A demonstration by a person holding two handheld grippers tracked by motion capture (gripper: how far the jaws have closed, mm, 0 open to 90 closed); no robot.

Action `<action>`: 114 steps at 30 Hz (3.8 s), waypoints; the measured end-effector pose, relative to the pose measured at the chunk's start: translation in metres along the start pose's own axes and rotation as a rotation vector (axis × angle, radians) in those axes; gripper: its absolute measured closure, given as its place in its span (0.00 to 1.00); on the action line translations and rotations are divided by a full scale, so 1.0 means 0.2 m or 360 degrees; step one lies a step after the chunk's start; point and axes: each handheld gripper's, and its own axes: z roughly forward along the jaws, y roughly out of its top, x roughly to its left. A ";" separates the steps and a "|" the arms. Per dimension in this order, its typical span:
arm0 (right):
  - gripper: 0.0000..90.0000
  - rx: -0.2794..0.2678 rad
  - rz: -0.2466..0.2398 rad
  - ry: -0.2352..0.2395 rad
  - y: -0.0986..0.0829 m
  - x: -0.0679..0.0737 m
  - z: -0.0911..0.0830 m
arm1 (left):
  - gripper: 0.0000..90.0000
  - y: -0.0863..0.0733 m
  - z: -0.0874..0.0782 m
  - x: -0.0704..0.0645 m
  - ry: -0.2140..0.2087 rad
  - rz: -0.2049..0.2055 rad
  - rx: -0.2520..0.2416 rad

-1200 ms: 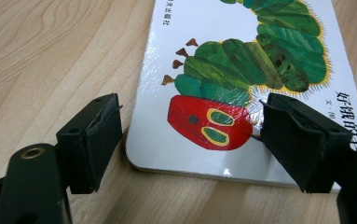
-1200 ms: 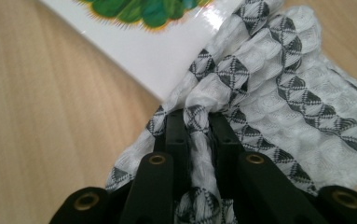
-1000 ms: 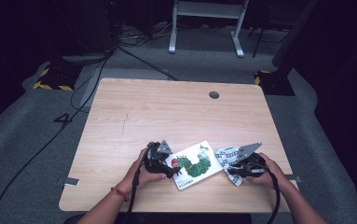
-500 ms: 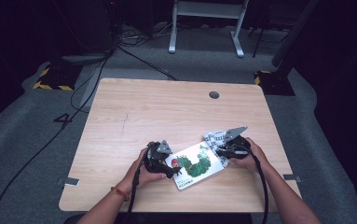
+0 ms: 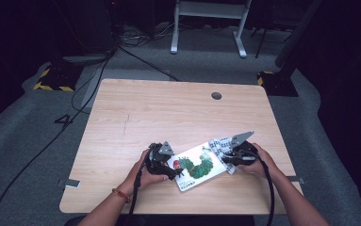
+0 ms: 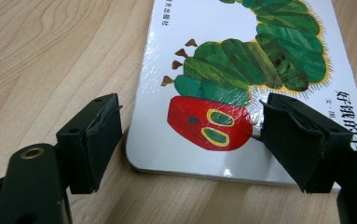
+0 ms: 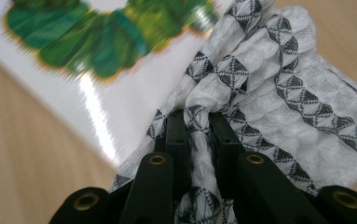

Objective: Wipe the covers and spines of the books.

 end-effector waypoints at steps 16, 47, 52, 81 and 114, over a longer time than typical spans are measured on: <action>0.91 0.0066 -0.0046 -0.0019 -0.02 0.04 -0.03 | 0.23 0.00 -0.01 0.00 0.0026 0.0030 0.0009; 0.92 0.0123 -0.0037 0.0017 0.10 -0.06 0.04 | 0.23 -0.01 -0.01 -0.01 0.0035 0.0008 -0.0025; 0.92 0.0119 -0.0042 0.0038 0.02 0.00 -0.02 | 0.23 -0.01 -0.01 -0.01 0.0049 0.0024 -0.0016; 0.82 0.0095 0.0211 -0.0211 -0.26 0.01 -0.19 | 0.23 -0.06 -0.17 -0.01 0.0109 -0.0009 -0.0013; 0.41 -0.0140 0.0128 -0.0176 -0.10 0.18 -0.11 | 0.30 -0.14 -0.12 -0.05 0.0205 0.0048 0.0075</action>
